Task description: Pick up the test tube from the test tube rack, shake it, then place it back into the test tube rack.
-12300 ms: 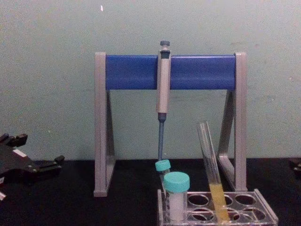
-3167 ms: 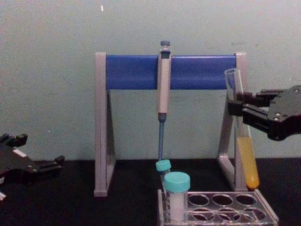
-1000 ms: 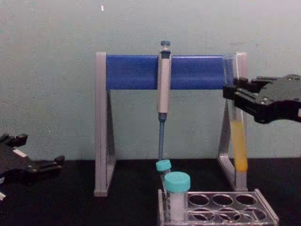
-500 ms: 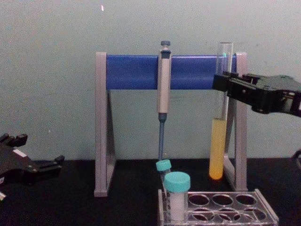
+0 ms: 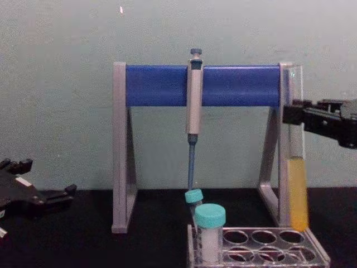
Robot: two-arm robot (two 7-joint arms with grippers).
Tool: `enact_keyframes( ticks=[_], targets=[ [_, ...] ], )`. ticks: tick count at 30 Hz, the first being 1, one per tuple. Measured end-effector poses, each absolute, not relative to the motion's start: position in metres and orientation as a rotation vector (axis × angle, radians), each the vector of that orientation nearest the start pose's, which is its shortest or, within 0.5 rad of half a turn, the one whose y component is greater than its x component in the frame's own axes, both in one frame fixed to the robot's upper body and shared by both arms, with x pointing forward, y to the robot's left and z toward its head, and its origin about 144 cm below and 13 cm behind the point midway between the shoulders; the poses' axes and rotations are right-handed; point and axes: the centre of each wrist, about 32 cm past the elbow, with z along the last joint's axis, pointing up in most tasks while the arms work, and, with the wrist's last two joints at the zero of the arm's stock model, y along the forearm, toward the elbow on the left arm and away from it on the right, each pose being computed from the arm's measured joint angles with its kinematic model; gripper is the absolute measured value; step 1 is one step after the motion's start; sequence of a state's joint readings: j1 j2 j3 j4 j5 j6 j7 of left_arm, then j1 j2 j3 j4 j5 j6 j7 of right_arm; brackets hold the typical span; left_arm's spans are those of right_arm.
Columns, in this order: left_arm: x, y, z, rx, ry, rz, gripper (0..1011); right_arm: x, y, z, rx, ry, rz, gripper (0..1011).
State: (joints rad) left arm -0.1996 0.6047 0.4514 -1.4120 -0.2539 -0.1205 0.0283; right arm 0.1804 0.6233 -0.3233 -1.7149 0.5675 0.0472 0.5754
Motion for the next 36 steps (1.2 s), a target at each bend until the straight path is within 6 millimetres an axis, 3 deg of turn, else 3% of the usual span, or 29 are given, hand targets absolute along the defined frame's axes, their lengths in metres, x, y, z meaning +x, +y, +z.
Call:
enact_keyframes(
  ticks=[6, 14, 26, 36],
  targets=[
    [0.489, 0.31, 1.14, 0.304, -0.285, 1.248, 1001, 0.481, -0.287, 1.241, -0.144, -0.214, -0.762, 227],
    [0.489, 0.31, 1.14, 0.304, -0.285, 1.248, 1001, 0.487, -0.273, 1.234, -0.103, -0.266, -0.831, 227],
    [0.489, 0.31, 1.14, 0.304, -0.285, 1.248, 1001, 0.495, -0.261, 1.215, 0.08, -0.143, -0.796, 227],
    [0.489, 0.31, 1.14, 0.305, -0.285, 1.248, 1001, 0.493, -0.264, 1.214, 0.161, -0.037, -0.706, 227]
  ],
)
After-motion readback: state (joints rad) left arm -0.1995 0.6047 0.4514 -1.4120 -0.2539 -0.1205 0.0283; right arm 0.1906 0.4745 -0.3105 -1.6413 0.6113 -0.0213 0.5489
